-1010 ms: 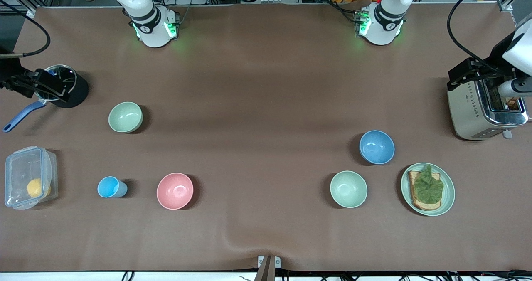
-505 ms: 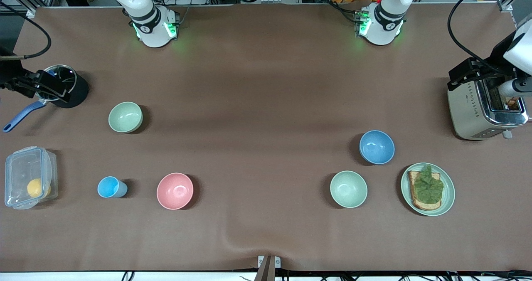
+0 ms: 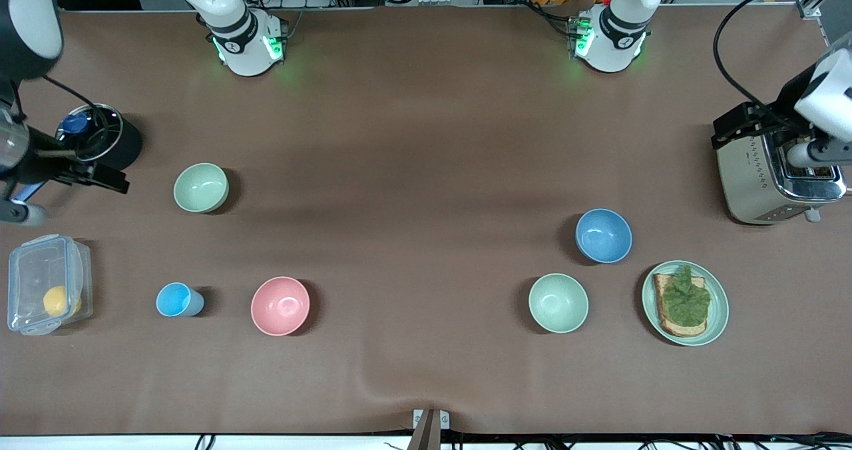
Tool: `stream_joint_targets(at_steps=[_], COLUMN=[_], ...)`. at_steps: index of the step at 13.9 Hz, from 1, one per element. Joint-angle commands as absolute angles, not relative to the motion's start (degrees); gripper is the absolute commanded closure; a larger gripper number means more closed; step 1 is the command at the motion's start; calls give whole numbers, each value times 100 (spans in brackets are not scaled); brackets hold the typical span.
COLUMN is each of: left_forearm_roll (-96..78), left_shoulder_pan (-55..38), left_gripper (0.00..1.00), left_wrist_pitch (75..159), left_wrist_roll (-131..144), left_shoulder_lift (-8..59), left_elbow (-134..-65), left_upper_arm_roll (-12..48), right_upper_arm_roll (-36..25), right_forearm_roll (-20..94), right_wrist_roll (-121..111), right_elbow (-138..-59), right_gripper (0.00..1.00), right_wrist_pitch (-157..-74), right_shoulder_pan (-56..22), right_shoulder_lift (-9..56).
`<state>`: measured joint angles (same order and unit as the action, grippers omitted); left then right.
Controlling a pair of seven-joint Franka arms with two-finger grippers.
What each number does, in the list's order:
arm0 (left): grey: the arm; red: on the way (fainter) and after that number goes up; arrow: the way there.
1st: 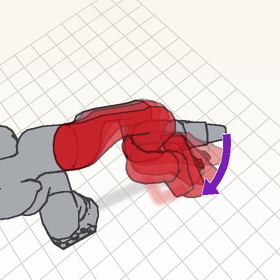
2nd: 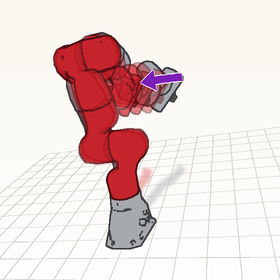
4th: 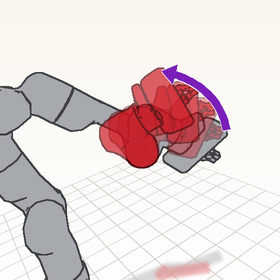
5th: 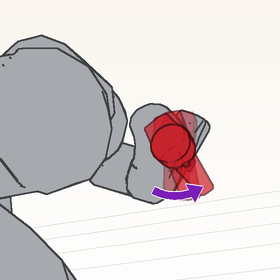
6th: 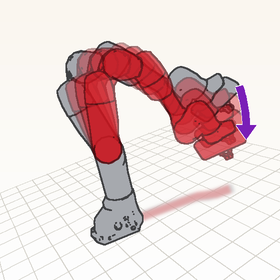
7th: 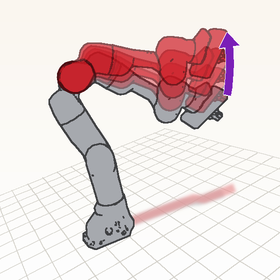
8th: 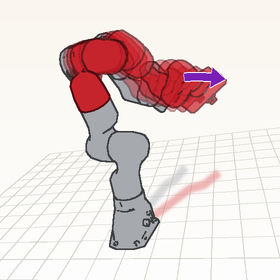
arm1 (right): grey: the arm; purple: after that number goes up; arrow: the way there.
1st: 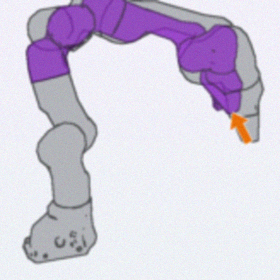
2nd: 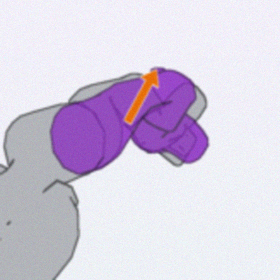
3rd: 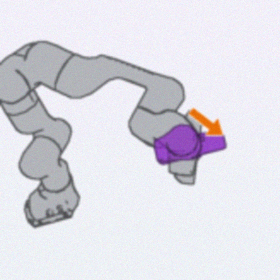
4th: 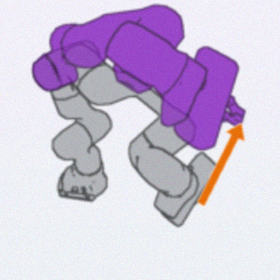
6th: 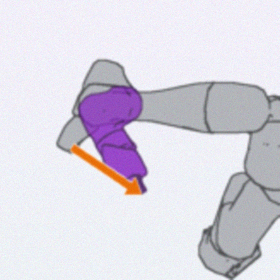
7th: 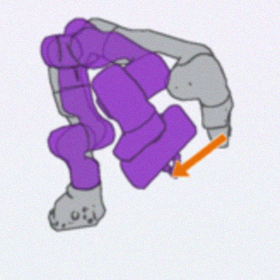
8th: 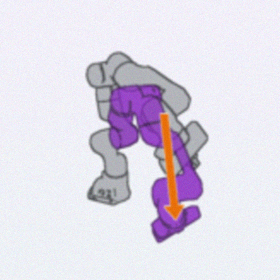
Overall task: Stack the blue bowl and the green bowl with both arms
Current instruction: 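Reach the right gripper to the green bowl while the left gripper reaches the blue bowl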
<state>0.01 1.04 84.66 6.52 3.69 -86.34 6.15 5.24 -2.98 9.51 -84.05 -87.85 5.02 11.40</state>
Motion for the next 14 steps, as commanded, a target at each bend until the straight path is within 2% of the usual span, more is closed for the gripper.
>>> stream_joint_targets(at_steps=[1,3,6,12,14], left_forearm_roll=[88,97,97,106,105], left_shoulder_pan=[123,123,149,123,97], left_gripper=[0,0,0,0,0], left_wrist_pitch=[8402,8559,9042,9694,9721], left_wrist_roll=[633,624,572,554,589], left_shoulder_lift=[763,1175,1870,2899,3224], left_elbow=[-8622,-8613,-8596,-8604,-8666], left_upper_arm_roll=[650,650,650,650,650], right_upper_arm_roll=[563,571,571,589,571], right_forearm_roll=[-413,-282,350,369,823], right_wrist_roll=[635,-32,-158,-359,-1130], right_elbow=[-8367,-8681,-9420,-11072,-11528], right_gripper=[0,0,0,0,0], right_wrist_pitch=[-8640,-8533,-9192,-10747,-11028], right_shoulder_pan=[615,895,1527,1714,1801], right_shoulder_lift=[1116,1151,1107,800,756])
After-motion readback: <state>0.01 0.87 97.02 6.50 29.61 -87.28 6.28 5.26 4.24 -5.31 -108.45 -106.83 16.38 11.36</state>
